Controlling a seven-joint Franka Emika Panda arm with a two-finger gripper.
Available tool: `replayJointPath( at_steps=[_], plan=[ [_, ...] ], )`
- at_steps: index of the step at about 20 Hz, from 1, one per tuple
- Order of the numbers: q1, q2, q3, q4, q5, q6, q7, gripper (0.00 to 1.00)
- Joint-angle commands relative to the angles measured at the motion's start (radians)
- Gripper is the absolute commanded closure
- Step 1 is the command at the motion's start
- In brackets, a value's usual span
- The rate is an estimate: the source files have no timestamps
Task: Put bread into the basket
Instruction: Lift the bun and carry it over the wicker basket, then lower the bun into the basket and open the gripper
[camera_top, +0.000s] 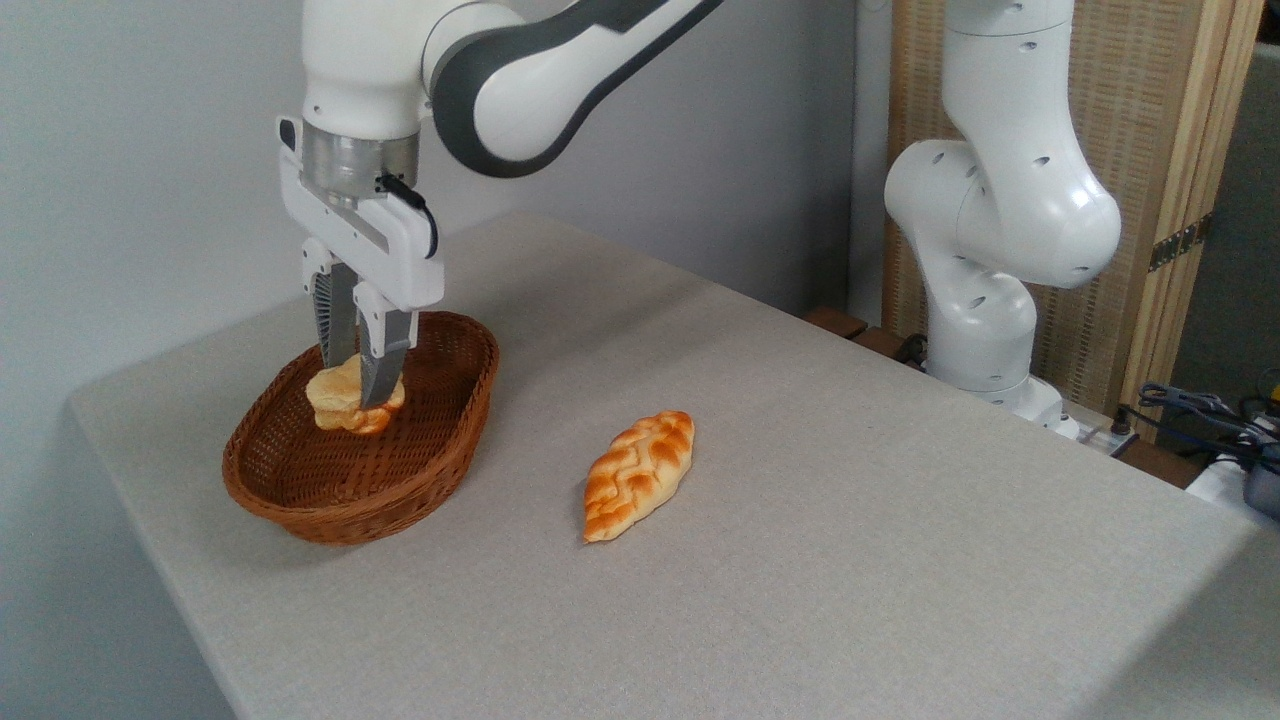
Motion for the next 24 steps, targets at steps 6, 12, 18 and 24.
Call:
replayJointPath(
  at_steps=[6, 12, 18, 24],
  plan=[
    [0.005, 0.118, -0.047, 0.017, -0.009, 0.152, -0.087, 0.00],
    [0.005, 0.119, -0.047, 0.017, -0.006, 0.155, -0.092, 0.00],
    [0.020, 0.033, -0.010, 0.018, -0.001, 0.051, -0.086, 0.00],
    [0.020, -0.051, 0.105, 0.018, 0.091, -0.156, -0.022, 0.00]
  ],
)
